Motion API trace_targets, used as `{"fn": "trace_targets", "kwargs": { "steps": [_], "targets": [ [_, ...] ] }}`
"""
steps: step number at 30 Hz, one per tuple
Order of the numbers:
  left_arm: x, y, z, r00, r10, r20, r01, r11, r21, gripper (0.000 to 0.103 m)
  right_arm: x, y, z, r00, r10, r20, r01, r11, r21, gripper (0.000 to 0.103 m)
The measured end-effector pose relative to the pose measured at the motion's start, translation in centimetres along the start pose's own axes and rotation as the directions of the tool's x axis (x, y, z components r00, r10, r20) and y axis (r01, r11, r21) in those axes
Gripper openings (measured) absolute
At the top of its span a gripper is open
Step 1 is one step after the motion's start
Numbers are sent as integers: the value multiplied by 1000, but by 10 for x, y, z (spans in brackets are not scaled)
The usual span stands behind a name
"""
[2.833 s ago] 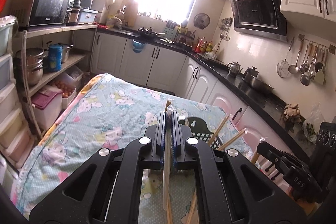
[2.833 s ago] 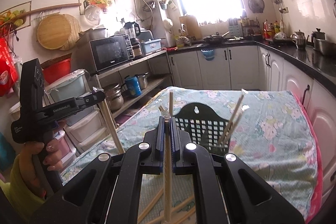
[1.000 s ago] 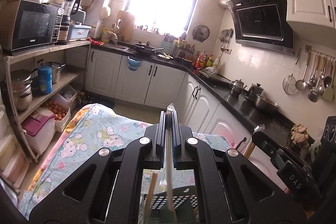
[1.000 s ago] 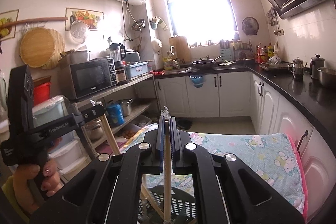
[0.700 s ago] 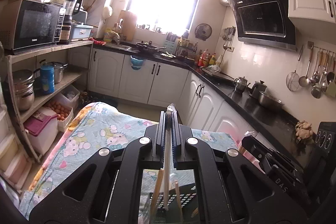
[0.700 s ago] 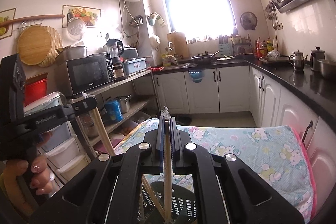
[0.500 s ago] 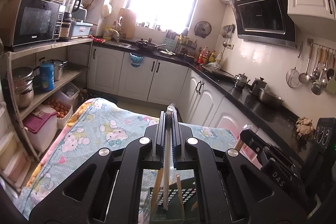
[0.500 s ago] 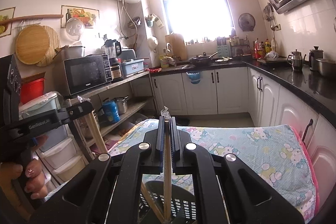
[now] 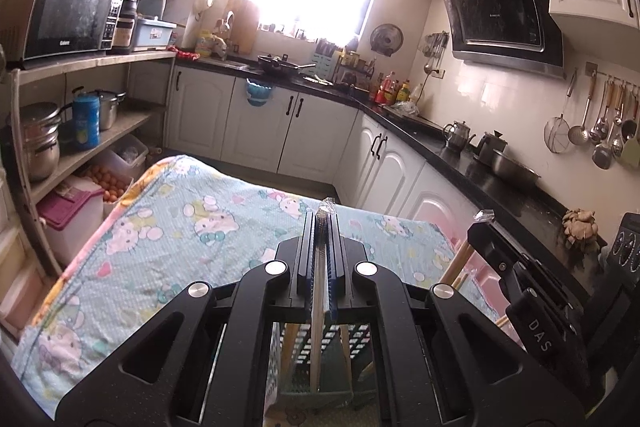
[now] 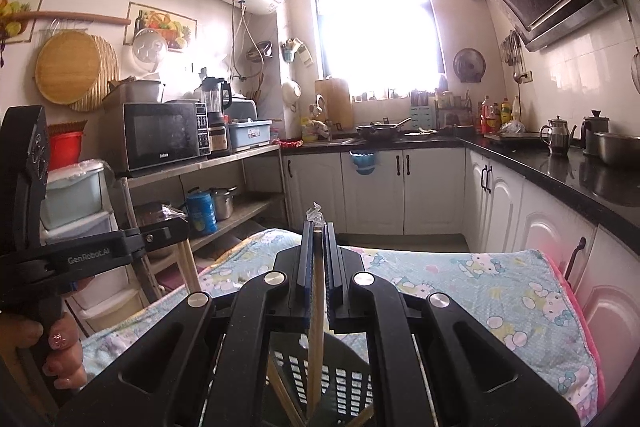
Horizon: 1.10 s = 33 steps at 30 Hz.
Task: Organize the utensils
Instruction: 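Lower the held chopsticks into the green caddy with both tools, then open both tools to release the chopsticks in the caddy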
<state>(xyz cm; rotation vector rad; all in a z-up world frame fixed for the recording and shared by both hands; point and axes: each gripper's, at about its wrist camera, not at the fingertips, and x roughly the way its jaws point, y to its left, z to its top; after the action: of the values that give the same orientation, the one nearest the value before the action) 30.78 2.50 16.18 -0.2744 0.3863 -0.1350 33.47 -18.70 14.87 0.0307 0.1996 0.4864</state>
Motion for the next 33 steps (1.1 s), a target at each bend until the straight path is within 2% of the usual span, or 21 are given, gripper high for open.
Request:
{"fn": "trace_targets", "kwargs": {
  "steps": [13,27,30,33],
  "targets": [
    [4,-1,-20,999,6,-45,-5,1000,9,1,-20,-15,-23,996,2,-85,5,997,79,6],
    [0,0,-33,995,33,-92,-32,999,14,1,-40,-23,-35,991,26,-130,-7,990,142,6],
    [-3,-1,-35,995,29,-94,-28,1000,13,1,-45,-25,-37,990,28,-140,-7,988,153,13],
    [-5,-2,-36,995,28,-97,-27,1000,10,2,-49,-26,-38,989,25,-148,-2,988,154,14]
  ]
}}
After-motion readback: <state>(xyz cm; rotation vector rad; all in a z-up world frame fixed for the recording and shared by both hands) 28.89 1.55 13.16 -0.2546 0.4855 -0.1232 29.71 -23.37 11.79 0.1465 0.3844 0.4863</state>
